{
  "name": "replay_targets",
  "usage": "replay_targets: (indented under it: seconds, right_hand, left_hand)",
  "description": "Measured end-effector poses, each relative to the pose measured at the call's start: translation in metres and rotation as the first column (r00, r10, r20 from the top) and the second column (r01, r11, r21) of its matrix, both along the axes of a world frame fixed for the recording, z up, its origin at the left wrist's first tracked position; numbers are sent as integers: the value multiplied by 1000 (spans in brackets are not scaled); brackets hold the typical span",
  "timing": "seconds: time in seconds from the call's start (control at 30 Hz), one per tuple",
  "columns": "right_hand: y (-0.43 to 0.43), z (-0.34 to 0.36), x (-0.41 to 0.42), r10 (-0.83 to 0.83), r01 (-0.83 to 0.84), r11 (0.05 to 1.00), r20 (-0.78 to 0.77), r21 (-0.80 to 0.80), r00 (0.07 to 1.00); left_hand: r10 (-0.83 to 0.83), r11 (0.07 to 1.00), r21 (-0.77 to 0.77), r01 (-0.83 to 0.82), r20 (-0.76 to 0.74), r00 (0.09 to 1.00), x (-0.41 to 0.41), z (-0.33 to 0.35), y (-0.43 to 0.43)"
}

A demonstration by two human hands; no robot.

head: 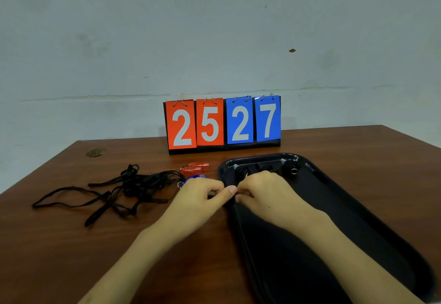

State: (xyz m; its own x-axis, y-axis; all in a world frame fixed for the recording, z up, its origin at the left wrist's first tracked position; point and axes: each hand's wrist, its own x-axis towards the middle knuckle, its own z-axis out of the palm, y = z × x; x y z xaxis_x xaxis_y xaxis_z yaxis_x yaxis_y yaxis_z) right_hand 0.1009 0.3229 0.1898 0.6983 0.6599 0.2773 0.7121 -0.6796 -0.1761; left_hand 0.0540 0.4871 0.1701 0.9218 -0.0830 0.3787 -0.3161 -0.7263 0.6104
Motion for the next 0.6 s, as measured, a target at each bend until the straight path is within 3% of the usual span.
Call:
replay_targets:
  seconds: [0.23,0.37,0.5,0.6]
  right_hand:
    - [3,1,-4,199,-189,980,-245,64,949]
    - [4,3,-9,274,-231,961,-418,152,866]
    - [2,11,-13,363,-245,926,-503,287,784]
    - [1,19,-13,374,-178,906,-528,384,762]
  left_hand:
    - [36,995,-98,-31,57,998,0,12,8]
    - [-7,990,-140,-10,-122,992,1,17,11]
    - [-116,953,-303,23,-294,949,-3,22,11]
    - [-195,847,-531,-25,-354,915,-5,23,12]
